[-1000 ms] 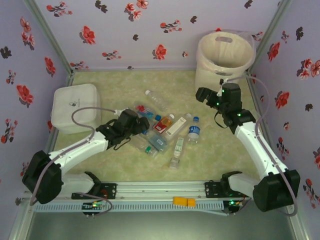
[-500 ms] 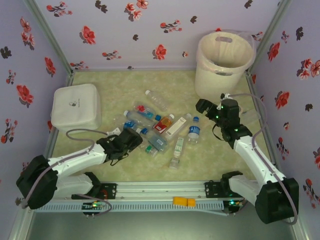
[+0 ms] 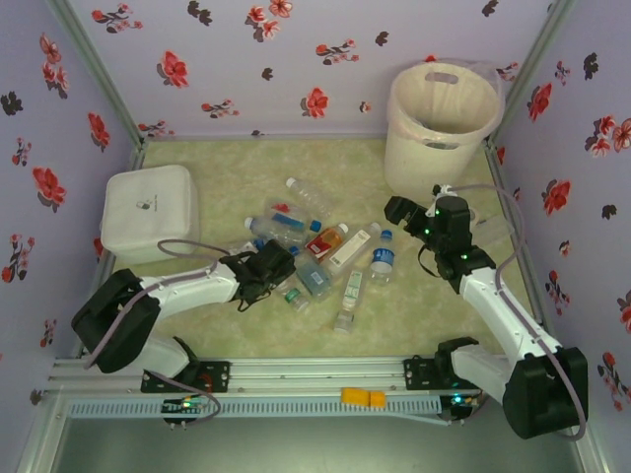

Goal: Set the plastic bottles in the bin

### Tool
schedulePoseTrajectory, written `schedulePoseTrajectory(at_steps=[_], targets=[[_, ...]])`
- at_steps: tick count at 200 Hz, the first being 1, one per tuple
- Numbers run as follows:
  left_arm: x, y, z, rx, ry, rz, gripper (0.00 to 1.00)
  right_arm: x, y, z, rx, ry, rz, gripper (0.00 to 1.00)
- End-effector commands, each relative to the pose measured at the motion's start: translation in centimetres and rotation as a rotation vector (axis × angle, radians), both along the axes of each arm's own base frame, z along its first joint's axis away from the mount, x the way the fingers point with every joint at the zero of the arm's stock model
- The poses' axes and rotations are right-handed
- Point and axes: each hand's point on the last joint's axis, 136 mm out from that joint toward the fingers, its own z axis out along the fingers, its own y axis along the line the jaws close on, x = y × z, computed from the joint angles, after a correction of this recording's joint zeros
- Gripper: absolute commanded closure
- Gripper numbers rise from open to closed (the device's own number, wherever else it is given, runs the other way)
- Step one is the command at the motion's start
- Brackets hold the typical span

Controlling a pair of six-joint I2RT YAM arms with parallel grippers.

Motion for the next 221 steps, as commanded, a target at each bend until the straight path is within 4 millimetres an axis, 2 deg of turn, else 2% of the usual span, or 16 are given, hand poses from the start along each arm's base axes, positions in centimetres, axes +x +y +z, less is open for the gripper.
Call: schedulePoseTrajectory(at_steps=[1, 44, 67, 92, 130, 155, 188, 211, 221], targets=[[0.3, 0.3, 0.4, 0.015, -0.020, 0.022, 0.07, -0.5, 0.8, 0.3, -0.015, -0.033, 0.061, 0.00], [0.3, 1.2, 0.0, -0.011, -0.067, 0.062, 0.32, -1.0, 2.1, -0.1, 0.038, -0.039, 0.130, 0.00], [0.4, 1.5, 0.5, -0.019, -0.095, 0.067, 0.48, -1.3, 2.9, 0.1, 0.062, -0.054, 0.172, 0.00], [1.0, 1.0, 2.5, -0.043, -0.177, -0.003, 0.51, -1.6, 3.5, 0.3, 0.072, -0.050, 0.207, 0.00], [1.2, 0.8, 8.2, -0.072, -0.332, -0.114, 0.58, -3.1, 5.1, 1.5, 0.087, -0.082, 0.305, 0.00], [2.5, -0.2, 13.6, -0.088, -0.476, -0.182, 0.61, -4.4, 6.3, 3.1, 0.093, -0.144, 0.372, 0.00], [5.5, -3.7, 21.1, -0.089, -0.665, -0.281, 0.64, -6.2, 9.1, 6.1, 0.131, -0.246, 0.512, 0.00], [7.6, -7.0, 24.6, -0.108, -0.736, -0.346, 0.64, -7.9, 11.0, 7.8, 0.143, -0.295, 0.607, 0.00], [8.4, -8.3, 25.5, -0.120, -0.751, -0.368, 0.64, -8.6, 11.6, 8.2, 0.139, -0.309, 0.636, 0.00]])
